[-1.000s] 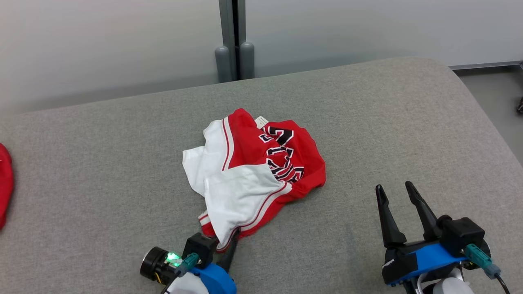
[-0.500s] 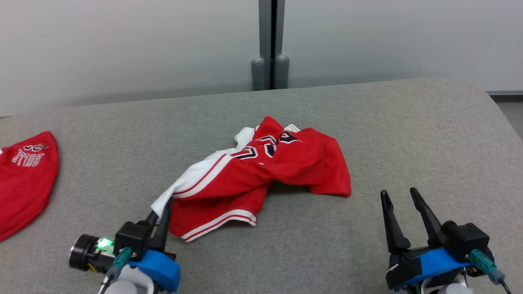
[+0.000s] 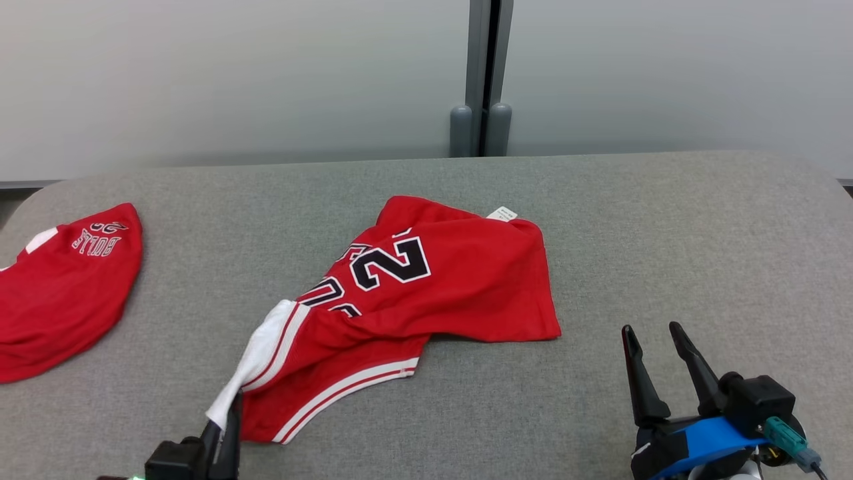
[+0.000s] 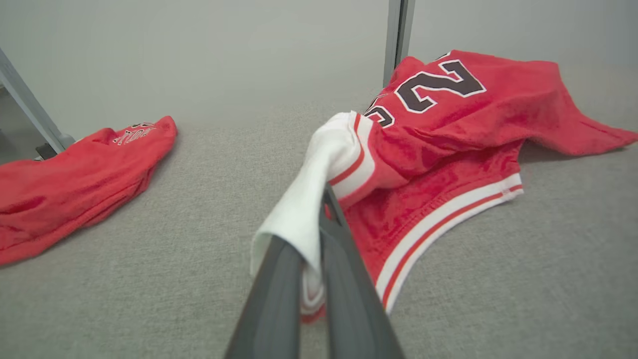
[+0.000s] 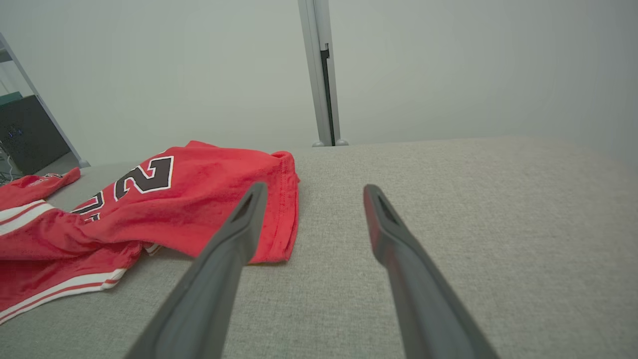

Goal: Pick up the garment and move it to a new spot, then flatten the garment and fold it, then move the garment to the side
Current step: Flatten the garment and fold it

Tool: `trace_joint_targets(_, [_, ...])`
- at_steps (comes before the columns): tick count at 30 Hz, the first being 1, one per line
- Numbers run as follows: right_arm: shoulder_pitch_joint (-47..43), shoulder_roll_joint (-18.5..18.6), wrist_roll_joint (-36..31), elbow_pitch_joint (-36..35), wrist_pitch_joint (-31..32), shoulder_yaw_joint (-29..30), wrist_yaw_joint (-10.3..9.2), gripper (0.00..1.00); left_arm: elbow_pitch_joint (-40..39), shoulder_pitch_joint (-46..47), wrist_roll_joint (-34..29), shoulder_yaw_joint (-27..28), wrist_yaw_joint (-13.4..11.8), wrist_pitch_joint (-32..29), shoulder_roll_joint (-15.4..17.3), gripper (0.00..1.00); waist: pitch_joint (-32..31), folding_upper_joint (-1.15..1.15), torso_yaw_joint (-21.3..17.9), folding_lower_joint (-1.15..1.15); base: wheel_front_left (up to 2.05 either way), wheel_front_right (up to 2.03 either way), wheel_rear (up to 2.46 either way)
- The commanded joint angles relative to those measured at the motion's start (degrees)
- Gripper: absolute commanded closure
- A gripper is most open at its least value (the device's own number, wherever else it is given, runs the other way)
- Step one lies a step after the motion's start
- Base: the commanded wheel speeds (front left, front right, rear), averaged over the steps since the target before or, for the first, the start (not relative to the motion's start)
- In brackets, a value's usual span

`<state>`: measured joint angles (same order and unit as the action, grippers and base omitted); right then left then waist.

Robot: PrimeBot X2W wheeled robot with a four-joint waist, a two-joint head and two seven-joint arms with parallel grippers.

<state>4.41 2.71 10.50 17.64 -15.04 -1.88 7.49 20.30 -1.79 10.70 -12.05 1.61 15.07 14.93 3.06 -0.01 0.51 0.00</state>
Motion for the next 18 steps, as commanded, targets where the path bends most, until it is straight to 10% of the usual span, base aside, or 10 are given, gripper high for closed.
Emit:
trace_joint_targets(1, [-0.35,0.33,0.1,0.24,-0.22,0.05,0.01,0.0,-0.05,-0.46,0.1,0.53,0.1,0.16,-0.69,0.0,-0.29,0.01,0.21,0.0,0.0,0.0,0.0])
trace_joint_targets(18, [-1.21,0.32,-0.17,1.36,-0.22,0.53,0.01,0.0,-16.53,-3.21,-3.66,18.99,0.35,0.15,-9.73,0.0,-2.55,0.01,2.7,0.0,0.0,0.0,0.0])
